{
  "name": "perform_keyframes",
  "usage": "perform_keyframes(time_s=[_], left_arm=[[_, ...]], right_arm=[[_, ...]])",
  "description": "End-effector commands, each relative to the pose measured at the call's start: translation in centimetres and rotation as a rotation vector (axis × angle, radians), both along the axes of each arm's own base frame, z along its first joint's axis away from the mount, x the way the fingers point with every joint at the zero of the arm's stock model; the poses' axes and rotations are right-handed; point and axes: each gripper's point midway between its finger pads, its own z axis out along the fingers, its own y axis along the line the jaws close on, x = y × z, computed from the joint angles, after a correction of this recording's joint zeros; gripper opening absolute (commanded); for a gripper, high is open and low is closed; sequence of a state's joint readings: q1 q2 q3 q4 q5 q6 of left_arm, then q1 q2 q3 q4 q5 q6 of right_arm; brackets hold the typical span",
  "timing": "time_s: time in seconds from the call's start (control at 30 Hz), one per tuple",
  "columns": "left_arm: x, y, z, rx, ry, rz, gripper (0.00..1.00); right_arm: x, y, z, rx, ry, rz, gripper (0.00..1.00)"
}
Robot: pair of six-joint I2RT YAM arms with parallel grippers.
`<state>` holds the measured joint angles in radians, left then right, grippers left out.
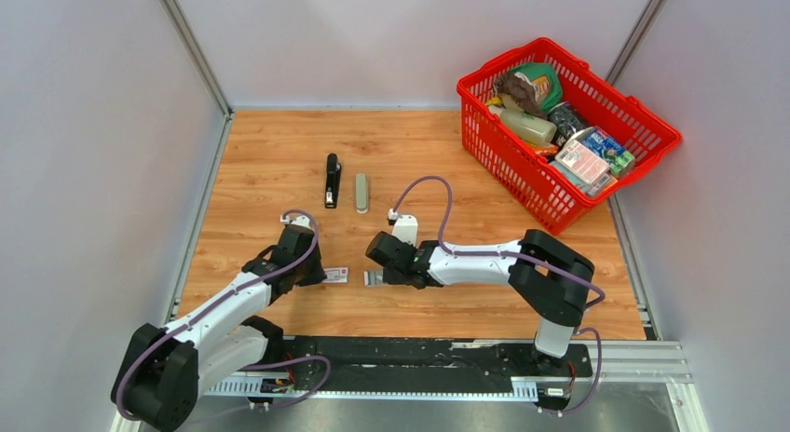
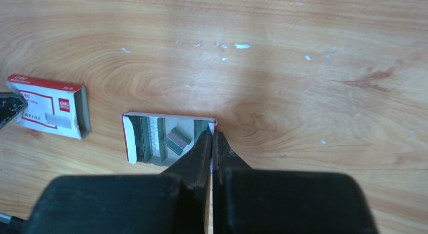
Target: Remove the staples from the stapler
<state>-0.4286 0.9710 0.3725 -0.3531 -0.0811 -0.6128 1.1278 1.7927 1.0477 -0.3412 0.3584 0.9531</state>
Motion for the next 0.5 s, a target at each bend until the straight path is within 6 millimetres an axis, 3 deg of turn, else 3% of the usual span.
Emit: perform_keyframes(time_s=[0.0, 0.47], left_arm=[[-0.6, -0.9, -0.1, -0.062, 0.011, -0.007, 0.02], [-0.6, -5.8, 0.5, -0.111, 0.013, -0.084, 0.02]], right_arm=[[0.6, -1.6, 0.3, -0.035, -0.036, -0.02, 0.0], [0.4, -4.0, 0.5, -0.041, -0.045, -0.049, 0.0]])
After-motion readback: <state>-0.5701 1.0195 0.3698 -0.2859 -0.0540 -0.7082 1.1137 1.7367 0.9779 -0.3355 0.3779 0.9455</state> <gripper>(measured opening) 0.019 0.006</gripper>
